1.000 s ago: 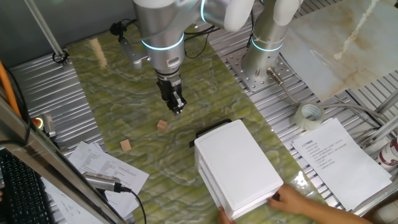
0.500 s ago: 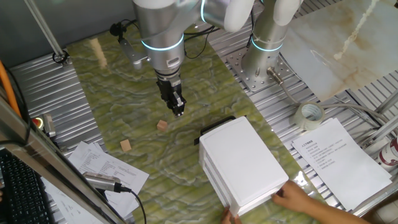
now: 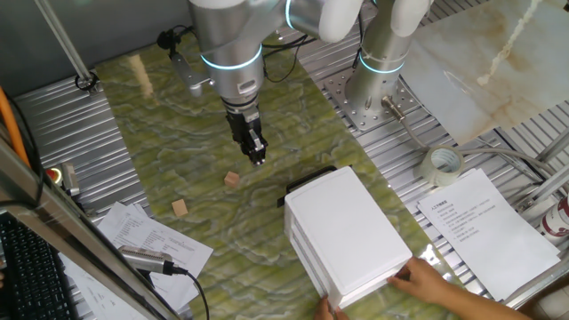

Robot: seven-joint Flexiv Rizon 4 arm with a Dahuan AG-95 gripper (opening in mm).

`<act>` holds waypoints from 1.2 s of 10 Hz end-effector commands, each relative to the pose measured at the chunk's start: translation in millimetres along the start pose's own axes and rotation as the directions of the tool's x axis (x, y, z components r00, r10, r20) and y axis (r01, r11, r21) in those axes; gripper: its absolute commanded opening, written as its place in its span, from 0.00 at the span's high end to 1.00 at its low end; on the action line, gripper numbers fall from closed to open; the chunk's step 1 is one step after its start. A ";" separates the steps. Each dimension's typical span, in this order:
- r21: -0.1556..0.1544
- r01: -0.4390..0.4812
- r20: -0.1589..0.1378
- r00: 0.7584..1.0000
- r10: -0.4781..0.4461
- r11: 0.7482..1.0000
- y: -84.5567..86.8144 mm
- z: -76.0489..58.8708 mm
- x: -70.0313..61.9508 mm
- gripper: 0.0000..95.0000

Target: Take something out of a drawer

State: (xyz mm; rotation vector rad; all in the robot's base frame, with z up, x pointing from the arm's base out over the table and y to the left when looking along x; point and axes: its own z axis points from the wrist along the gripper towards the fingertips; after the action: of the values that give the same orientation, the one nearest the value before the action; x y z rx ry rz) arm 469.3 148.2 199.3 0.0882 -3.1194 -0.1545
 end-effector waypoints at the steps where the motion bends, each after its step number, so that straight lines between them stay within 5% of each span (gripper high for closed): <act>1: -0.022 0.015 0.007 1.000 -0.014 1.000 14.3 1.3 11.3 0.40; 6: -0.039 -0.001 0.024 1.000 0.002 0.999 49.4 23.3 27.1 0.40; 12: -0.060 -0.036 0.025 0.999 0.038 0.998 51.6 37.1 31.4 0.40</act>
State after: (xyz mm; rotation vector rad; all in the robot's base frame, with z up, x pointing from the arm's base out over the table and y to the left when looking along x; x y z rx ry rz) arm 432.6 200.8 168.7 0.0348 -3.1365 -0.2563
